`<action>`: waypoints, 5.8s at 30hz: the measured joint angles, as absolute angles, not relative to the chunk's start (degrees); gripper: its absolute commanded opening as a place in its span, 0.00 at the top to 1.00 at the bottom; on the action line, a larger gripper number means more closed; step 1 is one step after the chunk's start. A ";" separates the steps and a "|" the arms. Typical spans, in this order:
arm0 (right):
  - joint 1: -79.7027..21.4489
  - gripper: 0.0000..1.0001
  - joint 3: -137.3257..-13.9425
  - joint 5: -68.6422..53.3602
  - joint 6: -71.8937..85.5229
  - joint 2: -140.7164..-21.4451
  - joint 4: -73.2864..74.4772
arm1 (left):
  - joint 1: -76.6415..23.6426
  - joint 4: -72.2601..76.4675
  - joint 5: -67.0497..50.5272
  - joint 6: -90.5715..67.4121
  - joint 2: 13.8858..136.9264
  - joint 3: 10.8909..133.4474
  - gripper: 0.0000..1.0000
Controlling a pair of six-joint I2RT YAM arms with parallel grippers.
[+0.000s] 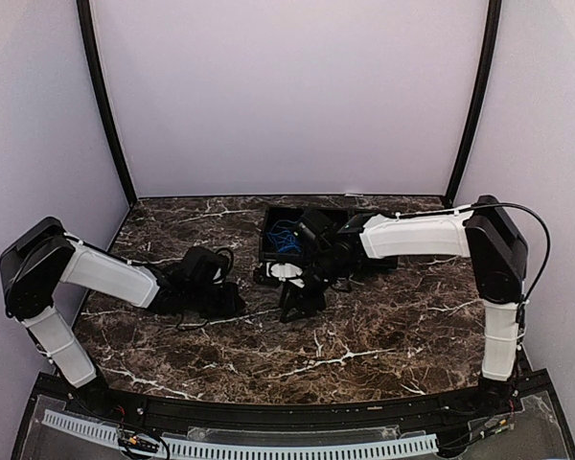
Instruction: Untangle the cables
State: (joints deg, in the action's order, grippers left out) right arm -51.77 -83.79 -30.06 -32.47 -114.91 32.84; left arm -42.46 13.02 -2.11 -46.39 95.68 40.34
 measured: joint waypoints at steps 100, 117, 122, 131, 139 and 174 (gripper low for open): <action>-36.69 1.00 -110.48 -47.64 -16.86 -86.02 35.86 | -60.77 43.57 11.07 -20.32 85.47 29.28 0.46; -36.69 1.00 -105.43 -48.62 -16.80 -85.60 35.53 | -65.01 50.48 16.01 -20.25 105.27 50.48 0.63; -36.69 1.00 -105.43 -48.64 -16.78 -85.36 35.53 | -64.99 50.92 17.74 -18.98 109.06 54.11 0.69; -36.69 1.00 -105.43 -48.66 -16.67 -85.19 35.55 | -64.55 53.21 17.43 -16.56 112.40 56.14 0.58; -36.69 1.00 -105.43 -48.86 -16.38 -85.17 35.55 | -63.77 54.48 16.80 -15.99 112.86 56.90 1.00; -22.81 1.00 -113.54 -43.64 -16.64 -88.42 30.63 | -59.42 39.38 28.34 -34.39 80.66 22.83 1.00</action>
State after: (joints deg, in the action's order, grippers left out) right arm -22.81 -113.54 -43.64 -16.64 -88.42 30.63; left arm -59.42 39.38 28.34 -34.39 80.66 22.83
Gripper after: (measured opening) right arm 0.013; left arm 0.012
